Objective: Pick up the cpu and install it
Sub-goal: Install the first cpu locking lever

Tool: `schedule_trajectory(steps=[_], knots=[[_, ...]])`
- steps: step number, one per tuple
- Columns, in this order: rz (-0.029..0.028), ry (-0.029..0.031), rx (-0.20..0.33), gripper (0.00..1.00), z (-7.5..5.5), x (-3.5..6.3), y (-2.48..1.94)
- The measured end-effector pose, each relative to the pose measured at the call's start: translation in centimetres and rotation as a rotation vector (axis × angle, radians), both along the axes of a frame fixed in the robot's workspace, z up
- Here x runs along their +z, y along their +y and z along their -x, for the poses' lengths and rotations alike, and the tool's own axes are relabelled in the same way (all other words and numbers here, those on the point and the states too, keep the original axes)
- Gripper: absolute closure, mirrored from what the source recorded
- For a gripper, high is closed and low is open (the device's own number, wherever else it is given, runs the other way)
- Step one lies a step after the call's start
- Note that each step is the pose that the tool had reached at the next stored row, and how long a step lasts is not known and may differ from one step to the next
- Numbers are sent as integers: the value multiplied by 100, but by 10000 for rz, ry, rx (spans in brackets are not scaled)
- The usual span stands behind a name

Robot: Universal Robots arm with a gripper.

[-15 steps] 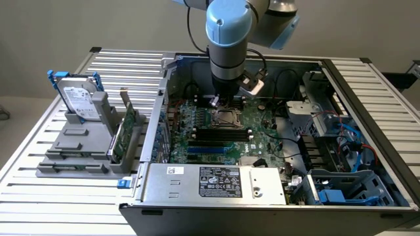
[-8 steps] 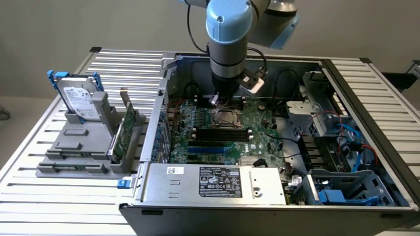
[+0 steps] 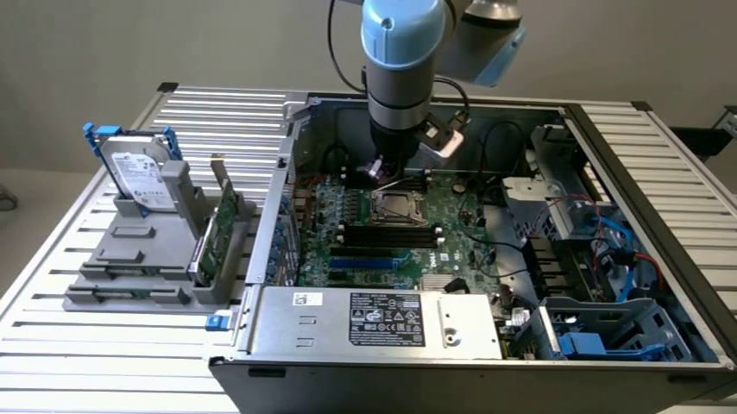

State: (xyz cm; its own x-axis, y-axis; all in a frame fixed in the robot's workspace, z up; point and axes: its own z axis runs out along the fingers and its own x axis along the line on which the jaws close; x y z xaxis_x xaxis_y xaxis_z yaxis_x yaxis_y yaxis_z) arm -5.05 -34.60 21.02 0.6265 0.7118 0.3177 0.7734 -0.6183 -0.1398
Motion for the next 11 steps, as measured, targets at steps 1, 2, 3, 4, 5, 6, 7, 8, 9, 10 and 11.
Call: schedule_trajectory(steps=[1,2,3,4,5,6,7,8,9,10,11], knots=[[-19,6,1,89,3,21,0],[-40,13,1,89,5,39,0],[-58,26,0,89,9,56,0],[-78,46,0,89,14,71,0],[-98,68,-1,89,20,82,0],[-121,100,0,89,29,93,0],[-146,133,-1,89,38,102,0],[-176,167,-1,89,47,111,0],[-206,202,-1,89,56,119,0],[-235,240,-1,89,66,128,0],[-262,276,-1,89,75,136,0]])
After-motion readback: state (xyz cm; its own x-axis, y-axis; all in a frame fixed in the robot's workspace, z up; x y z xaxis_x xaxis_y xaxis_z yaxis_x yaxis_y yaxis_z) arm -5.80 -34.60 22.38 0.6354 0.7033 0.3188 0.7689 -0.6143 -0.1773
